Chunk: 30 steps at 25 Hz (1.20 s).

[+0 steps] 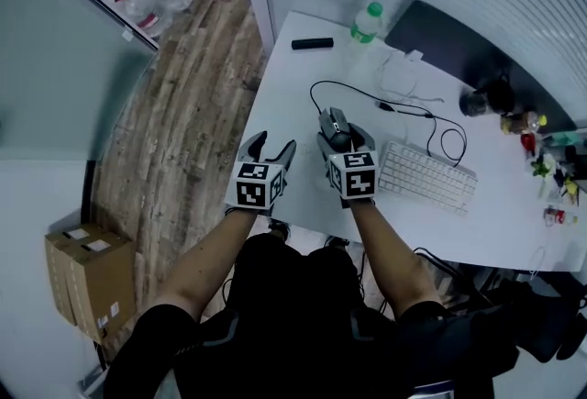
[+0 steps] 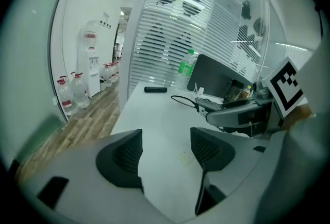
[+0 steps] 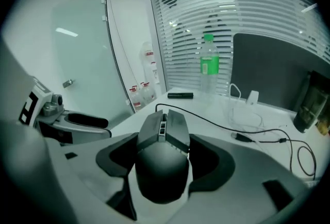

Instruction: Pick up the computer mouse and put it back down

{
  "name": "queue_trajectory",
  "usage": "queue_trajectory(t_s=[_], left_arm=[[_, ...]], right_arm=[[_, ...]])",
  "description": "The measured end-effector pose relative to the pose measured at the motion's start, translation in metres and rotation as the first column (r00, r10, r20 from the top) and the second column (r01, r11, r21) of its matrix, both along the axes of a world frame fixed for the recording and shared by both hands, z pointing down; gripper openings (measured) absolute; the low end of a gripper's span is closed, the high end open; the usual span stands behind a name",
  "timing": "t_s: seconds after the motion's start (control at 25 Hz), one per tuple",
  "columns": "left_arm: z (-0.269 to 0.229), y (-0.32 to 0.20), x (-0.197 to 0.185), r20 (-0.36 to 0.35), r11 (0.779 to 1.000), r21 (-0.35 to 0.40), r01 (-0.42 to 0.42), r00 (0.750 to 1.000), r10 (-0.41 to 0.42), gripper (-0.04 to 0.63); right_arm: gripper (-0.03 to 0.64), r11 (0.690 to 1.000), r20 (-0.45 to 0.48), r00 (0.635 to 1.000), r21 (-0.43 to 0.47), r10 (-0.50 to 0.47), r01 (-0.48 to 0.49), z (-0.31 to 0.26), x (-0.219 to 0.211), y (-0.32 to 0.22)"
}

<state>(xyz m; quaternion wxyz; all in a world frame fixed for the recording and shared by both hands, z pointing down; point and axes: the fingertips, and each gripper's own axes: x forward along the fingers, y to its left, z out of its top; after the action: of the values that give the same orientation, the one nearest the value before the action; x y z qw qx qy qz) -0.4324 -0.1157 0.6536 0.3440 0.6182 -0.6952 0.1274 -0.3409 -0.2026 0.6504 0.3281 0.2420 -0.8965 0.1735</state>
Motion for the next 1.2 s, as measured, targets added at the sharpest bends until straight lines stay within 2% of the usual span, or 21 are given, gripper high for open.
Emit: queue_trajectory(t_s=[0.36, 0.6, 0.8, 1.2], left_arm=[[-0.088, -0.015, 0.012, 0.061, 0.988, 0.143, -0.055, 0.997, 0.046, 0.302], [-0.142, -0.031, 0.038, 0.071, 0.964, 0.237, -0.117, 0.992, 0.103, 0.302], [-0.188, -0.04, 0.049, 0.121, 0.935, 0.314, -0.165, 0.984, 0.133, 0.302], [-0.234, -0.044, 0.038, 0.154, 0.912, 0.375, -0.165, 0.981, 0.114, 0.301]], right_arm=[[0.291, 0.998, 0.113, 0.994, 0.055, -0.004, -0.003, -0.1, 0.014, -0.001], [0.293, 0.993, 0.164, 0.986, 0.104, 0.03, -0.048, -0.156, 0.044, -0.007], [0.293, 0.986, 0.195, 0.979, 0.142, 0.062, -0.091, -0.193, 0.067, -0.008], [0.293, 0.976, 0.226, 0.969, 0.171, 0.097, -0.138, -0.225, 0.084, -0.001]])
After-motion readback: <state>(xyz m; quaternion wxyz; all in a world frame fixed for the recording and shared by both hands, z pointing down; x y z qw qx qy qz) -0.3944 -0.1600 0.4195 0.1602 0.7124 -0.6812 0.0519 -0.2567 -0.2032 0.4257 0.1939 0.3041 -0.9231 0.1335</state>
